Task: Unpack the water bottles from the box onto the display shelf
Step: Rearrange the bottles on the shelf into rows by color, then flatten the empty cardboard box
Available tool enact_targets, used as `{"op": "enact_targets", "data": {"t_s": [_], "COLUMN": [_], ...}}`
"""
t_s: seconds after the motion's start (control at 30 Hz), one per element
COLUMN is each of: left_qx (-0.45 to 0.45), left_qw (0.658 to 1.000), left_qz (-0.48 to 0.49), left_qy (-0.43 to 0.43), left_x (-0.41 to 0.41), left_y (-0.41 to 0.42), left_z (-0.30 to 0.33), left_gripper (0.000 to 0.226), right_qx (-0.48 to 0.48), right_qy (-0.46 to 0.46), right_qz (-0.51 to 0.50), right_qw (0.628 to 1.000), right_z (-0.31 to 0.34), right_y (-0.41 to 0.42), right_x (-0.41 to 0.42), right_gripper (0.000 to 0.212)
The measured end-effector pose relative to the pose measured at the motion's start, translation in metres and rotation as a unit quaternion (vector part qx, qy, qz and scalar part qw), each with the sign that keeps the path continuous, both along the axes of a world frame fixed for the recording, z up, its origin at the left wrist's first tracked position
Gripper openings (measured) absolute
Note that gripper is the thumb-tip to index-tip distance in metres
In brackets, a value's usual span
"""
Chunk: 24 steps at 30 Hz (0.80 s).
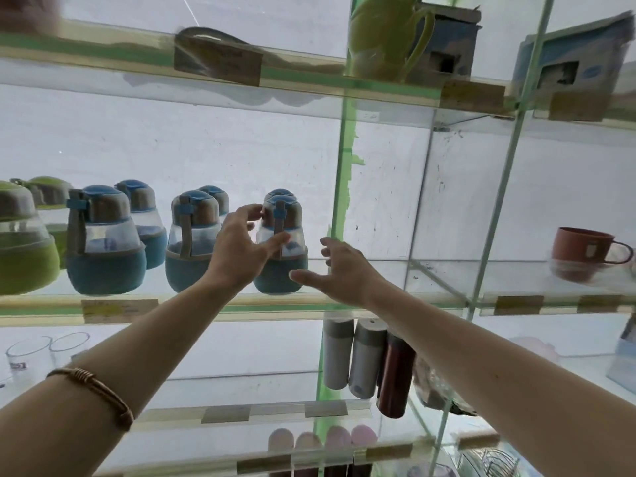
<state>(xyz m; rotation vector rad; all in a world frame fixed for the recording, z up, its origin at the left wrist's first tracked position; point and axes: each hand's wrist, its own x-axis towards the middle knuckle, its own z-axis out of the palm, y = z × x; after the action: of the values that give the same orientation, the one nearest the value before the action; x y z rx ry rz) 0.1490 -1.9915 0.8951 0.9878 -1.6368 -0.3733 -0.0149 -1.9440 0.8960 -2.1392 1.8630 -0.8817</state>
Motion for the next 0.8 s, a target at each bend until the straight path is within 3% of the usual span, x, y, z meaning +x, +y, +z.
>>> {"op": "enact_targets", "data": {"t_s": [0.2, 0.47, 0.8], "left_qx": [0.0, 0.065, 0.145], "left_qw": [1.0, 0.998, 0.989], "left_qz": [0.015, -0.014, 0.018], "left_qy": [0.0, 0.015, 0.013], "left_x": [-0.011, -0.025, 0.027], "left_y": [0.045, 0.129, 0.24], "left_z": [0.001, -0.007, -0.072], "left_gripper": [0.046, 0.035, 0.027], "right_qx": [-0.031, -0.047, 0.006], "right_qy": [-0.034, -0.033, -0.012], "right_qz": [0.01, 0.044, 0.169], "right_qw": [0.999, 0.997, 0.985], "right_z": [0.025, 0.034, -0.017], "right_y": [0.049, 0.123, 0.192], "right_x": [-0.013, -0.018, 0.036], "right_gripper": [0.076, 0.064, 0.053]}}
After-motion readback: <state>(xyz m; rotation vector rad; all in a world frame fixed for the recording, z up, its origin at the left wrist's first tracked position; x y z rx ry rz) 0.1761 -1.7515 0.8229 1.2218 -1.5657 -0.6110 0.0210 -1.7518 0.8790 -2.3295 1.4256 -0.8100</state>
